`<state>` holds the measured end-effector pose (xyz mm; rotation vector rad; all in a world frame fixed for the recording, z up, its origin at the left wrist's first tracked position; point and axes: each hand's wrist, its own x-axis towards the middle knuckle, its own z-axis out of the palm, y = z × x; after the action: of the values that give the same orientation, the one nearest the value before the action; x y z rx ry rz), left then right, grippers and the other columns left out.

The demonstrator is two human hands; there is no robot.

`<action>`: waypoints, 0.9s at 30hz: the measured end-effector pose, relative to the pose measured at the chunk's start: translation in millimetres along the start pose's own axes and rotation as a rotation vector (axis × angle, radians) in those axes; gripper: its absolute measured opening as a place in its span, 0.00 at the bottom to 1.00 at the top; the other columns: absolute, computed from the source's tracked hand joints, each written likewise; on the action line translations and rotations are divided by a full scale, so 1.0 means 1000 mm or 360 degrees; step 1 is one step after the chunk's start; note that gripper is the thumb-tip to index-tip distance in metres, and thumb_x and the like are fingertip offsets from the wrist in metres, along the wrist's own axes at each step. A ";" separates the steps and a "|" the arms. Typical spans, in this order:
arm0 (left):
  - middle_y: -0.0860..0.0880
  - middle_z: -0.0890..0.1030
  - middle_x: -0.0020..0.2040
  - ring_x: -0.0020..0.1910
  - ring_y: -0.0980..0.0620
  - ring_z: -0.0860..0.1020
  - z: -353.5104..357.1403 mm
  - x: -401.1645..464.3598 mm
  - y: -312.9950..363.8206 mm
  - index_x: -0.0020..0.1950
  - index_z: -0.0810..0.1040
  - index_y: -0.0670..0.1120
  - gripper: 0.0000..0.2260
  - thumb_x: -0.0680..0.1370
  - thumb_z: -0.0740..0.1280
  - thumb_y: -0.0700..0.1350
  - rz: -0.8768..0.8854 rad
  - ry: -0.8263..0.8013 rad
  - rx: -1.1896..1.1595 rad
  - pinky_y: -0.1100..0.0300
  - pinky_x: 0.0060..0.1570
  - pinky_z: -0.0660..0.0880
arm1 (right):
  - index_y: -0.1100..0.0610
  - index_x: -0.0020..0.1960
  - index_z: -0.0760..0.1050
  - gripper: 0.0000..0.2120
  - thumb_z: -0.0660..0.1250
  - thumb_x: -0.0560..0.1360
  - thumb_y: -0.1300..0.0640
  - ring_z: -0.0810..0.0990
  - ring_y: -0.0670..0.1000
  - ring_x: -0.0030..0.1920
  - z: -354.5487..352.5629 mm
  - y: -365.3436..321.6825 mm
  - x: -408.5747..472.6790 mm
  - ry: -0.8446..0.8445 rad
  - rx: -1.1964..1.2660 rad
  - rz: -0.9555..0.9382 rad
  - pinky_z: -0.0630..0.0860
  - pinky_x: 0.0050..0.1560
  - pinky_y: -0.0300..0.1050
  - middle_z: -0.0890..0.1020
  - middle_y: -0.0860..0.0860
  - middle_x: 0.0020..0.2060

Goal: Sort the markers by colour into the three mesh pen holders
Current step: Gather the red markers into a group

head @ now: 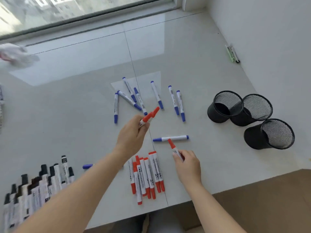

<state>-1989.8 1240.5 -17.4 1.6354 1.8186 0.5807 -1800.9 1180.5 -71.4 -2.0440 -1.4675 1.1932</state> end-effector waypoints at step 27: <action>0.51 0.73 0.59 0.53 0.57 0.73 0.052 -0.147 -0.074 0.66 0.68 0.48 0.19 0.77 0.64 0.52 -0.1204 0.0239 -0.0480 0.63 0.51 0.73 | 0.54 0.58 0.72 0.12 0.62 0.77 0.53 0.75 0.47 0.49 0.046 0.010 -0.022 0.0002 -0.0495 -0.0218 0.74 0.43 0.39 0.75 0.49 0.52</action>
<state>-2000.4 1081.1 -82.3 0.6372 2.1403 0.5901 -1833.8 1148.0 -95.7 -2.0915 -1.8571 0.9587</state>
